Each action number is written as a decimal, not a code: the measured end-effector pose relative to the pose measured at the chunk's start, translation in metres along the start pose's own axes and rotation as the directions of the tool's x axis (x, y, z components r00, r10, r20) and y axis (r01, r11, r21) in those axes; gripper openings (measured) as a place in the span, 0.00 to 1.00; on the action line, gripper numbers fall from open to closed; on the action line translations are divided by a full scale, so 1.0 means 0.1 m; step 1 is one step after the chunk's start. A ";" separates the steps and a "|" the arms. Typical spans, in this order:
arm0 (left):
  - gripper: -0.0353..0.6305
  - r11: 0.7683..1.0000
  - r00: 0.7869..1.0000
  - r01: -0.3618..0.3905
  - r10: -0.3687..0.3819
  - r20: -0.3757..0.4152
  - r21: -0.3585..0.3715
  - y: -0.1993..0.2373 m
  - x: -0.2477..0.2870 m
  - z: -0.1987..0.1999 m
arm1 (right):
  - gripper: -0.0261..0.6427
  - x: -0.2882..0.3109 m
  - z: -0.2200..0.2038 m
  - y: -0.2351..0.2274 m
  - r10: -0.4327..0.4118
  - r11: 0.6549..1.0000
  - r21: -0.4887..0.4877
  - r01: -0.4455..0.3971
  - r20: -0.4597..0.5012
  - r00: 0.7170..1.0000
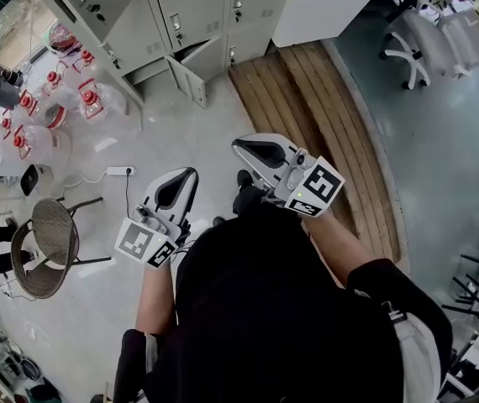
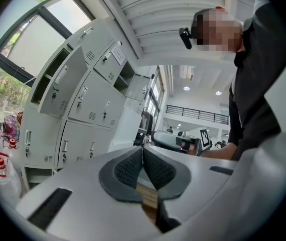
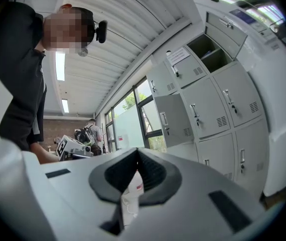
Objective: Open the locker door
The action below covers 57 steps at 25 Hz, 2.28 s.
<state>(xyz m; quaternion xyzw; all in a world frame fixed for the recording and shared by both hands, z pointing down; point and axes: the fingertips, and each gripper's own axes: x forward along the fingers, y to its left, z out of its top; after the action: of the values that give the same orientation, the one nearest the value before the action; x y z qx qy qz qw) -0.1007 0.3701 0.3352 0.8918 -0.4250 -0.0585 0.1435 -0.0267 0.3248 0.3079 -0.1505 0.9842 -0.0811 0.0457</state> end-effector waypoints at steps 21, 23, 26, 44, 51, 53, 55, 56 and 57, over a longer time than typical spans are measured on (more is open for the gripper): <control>0.08 0.985 0.985 -0.170 0.170 -0.007 -0.007 0.80 1.52 0.49 | 0.06 0.38 0.24 -1.74 0.190 0.977 0.095 -0.190 0.011 0.982; 0.08 0.987 0.986 -0.162 0.162 -0.034 -0.002 0.80 1.62 0.42 | 0.06 0.40 0.19 -1.86 0.191 0.974 0.119 -0.191 0.015 0.981; 0.08 0.985 0.984 -0.169 0.168 -0.054 -0.025 0.89 1.70 0.37 | 0.06 0.48 0.09 -1.99 0.182 0.971 0.158 -0.182 0.010 0.983; 0.08 0.993 0.992 -0.121 0.121 -0.039 0.007 2.82 1.85 0.63 | 0.06 2.05 -0.36 -2.96 -0.020 0.986 0.162 0.035 -0.094 0.995; 0.08 1.000 0.993 -0.028 0.029 -0.114 0.007 3.45 2.00 0.46 | 0.06 2.54 -0.63 -3.40 -0.157 0.975 0.133 0.178 -0.155 0.975; 0.08 1.000 0.992 -0.002 0.001 -0.126 -0.007 3.55 2.04 0.40 | 0.06 2.64 -0.76 -3.51 -0.190 0.967 0.135 0.216 -0.184 0.964; 0.08 1.000 0.991 0.012 -0.016 -0.133 -0.025 3.65 2.07 0.33 | 0.06 2.75 -0.86 -3.62 -0.216 0.961 0.128 0.245 -0.202 0.955; 0.08 0.999 0.991 0.013 -0.017 -0.135 -0.035 3.71 2.07 0.29 | 0.07 2.80 -0.90 -3.67 -0.226 0.959 0.124 0.255 -0.210 0.951; 0.08 0.999 0.990 0.009 -0.015 -0.138 -0.042 3.77 2.08 0.27 | 0.08 2.86 -0.94 -3.72 -0.234 0.957 0.119 0.263 -0.216 0.948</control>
<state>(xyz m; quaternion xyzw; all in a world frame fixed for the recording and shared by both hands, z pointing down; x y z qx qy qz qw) -0.2547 -0.0216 0.4286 0.8931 -0.4075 -0.0062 0.1904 -0.2016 -0.0984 0.4459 -0.2609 0.9483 -0.1730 -0.0529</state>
